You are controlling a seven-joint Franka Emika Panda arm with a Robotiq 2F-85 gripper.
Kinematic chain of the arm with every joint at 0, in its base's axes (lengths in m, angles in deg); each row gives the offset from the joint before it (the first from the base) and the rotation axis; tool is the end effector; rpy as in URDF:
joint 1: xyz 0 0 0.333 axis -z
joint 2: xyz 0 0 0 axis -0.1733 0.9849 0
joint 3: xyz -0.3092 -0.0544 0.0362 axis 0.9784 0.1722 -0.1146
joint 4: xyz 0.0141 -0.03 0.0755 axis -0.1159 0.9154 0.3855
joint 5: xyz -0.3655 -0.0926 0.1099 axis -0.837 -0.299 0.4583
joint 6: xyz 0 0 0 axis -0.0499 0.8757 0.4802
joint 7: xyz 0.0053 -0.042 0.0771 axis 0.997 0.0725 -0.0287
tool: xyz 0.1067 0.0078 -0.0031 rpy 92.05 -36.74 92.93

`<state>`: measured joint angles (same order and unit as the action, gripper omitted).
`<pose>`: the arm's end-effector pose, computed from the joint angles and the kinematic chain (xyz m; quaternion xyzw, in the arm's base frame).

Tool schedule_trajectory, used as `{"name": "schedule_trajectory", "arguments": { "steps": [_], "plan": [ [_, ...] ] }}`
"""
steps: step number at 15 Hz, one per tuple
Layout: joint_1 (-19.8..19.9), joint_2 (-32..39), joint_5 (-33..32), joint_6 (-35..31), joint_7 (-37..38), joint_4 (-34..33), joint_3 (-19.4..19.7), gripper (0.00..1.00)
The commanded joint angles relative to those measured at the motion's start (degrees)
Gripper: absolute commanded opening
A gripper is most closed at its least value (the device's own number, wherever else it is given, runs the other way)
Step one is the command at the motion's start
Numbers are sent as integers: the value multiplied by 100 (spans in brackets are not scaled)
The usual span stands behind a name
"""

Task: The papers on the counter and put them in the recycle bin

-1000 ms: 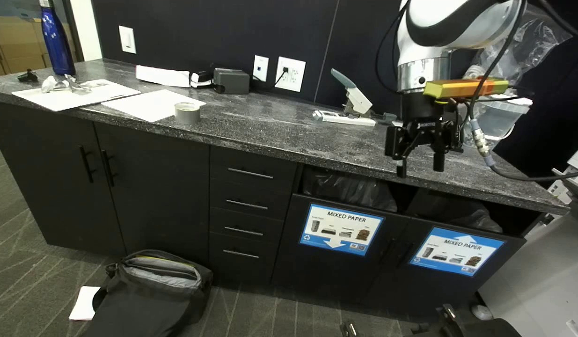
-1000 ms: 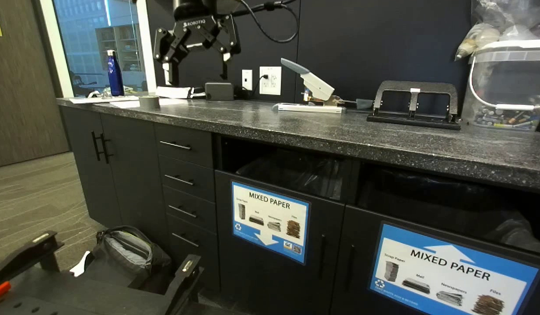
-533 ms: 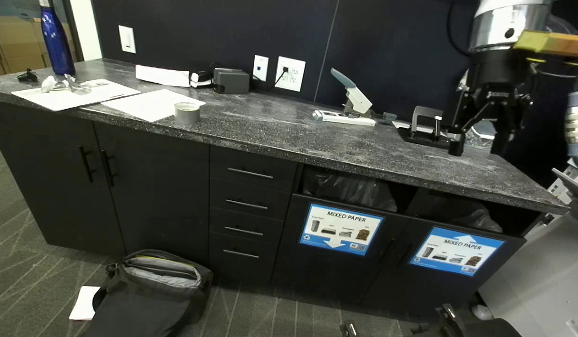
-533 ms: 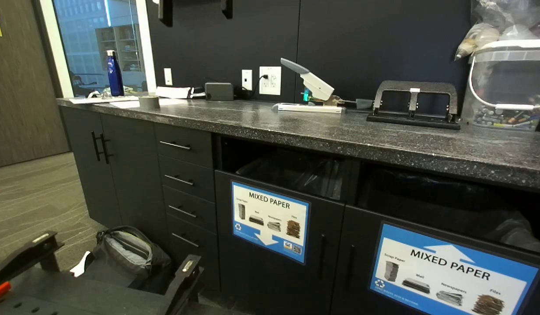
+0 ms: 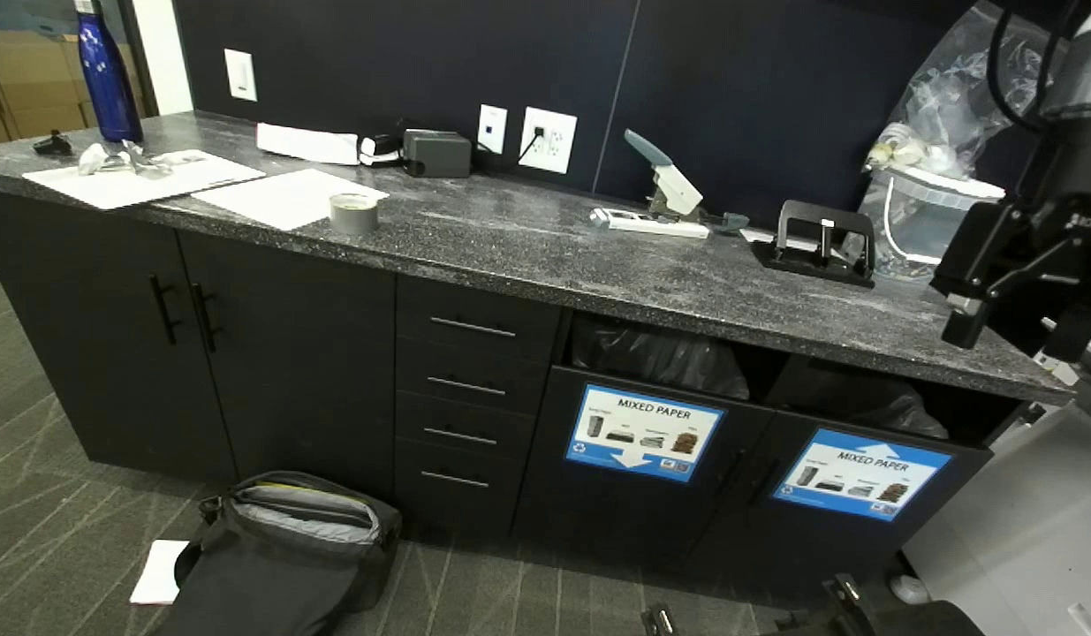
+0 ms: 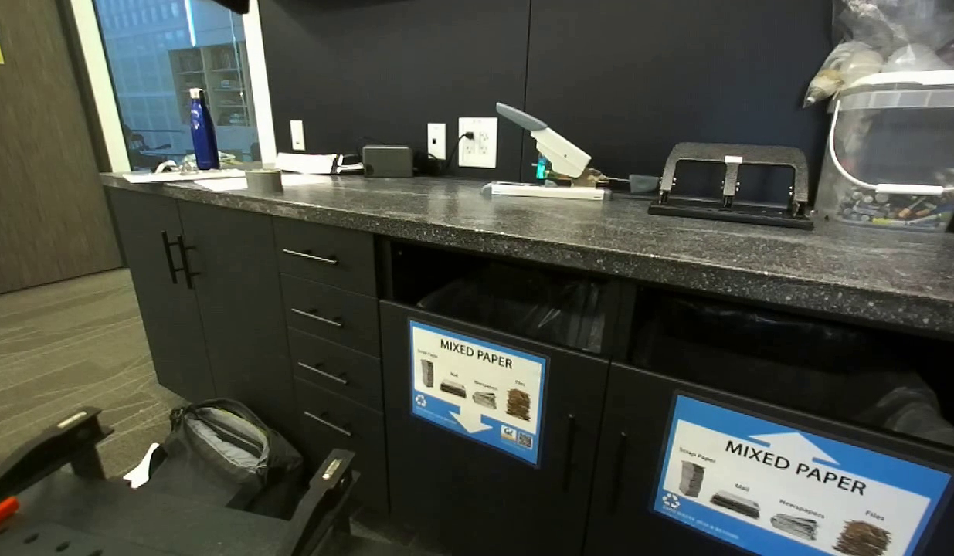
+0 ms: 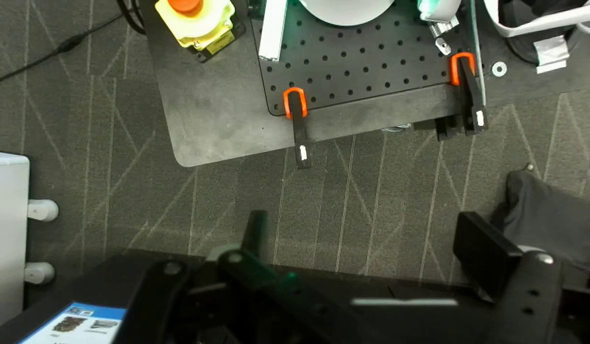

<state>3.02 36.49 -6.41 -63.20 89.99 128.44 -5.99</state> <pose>0.2816 -0.0756 0.4612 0.9910 -0.0806 -0.1060 0.0127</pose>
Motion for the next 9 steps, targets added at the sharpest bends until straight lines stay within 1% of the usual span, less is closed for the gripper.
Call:
{"name": "schedule_trajectory", "arguments": {
  "steps": [1,4,7,8,9],
  "plan": [
    [733,-278,251,-268,-505,336,-375,100],
    [1000,-197,245,-434,-790,361,-430,100],
    [1138,-119,215,-631,-935,374,-452,100],
    [1166,20,263,-469,-970,338,-437,100],
    [1208,-64,245,-476,-914,348,-507,100]
  ]
}}
